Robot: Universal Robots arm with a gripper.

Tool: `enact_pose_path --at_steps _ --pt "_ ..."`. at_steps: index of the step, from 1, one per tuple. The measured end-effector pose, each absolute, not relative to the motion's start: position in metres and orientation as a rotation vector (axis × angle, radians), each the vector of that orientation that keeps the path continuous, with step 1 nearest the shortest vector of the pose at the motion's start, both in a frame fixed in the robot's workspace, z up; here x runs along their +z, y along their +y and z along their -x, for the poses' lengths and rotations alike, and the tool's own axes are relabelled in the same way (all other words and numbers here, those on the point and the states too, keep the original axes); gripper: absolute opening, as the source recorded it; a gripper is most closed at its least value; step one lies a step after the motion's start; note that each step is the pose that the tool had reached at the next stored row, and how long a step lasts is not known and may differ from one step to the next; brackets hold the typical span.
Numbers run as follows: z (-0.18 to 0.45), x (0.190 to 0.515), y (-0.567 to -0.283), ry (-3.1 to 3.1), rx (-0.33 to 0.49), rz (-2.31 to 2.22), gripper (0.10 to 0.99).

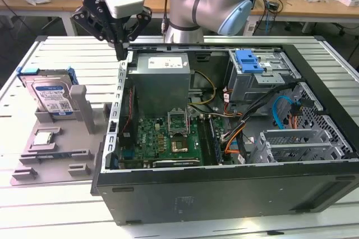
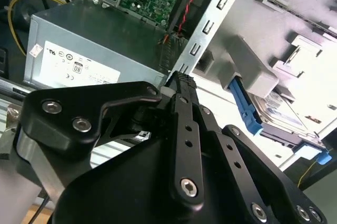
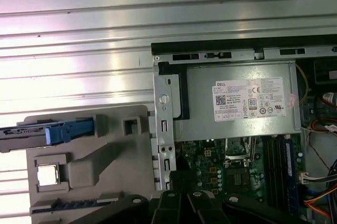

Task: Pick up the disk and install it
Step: 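Reach for the disk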

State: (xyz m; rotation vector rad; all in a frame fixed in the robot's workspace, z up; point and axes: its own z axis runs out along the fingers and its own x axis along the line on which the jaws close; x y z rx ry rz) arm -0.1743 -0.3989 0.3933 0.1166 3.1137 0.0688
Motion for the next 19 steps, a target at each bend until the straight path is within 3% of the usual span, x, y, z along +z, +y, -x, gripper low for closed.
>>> enact_pose_path --at_steps 19 --pt "0.220 0.393 -0.399 3.114 0.069 -0.117 0.106"
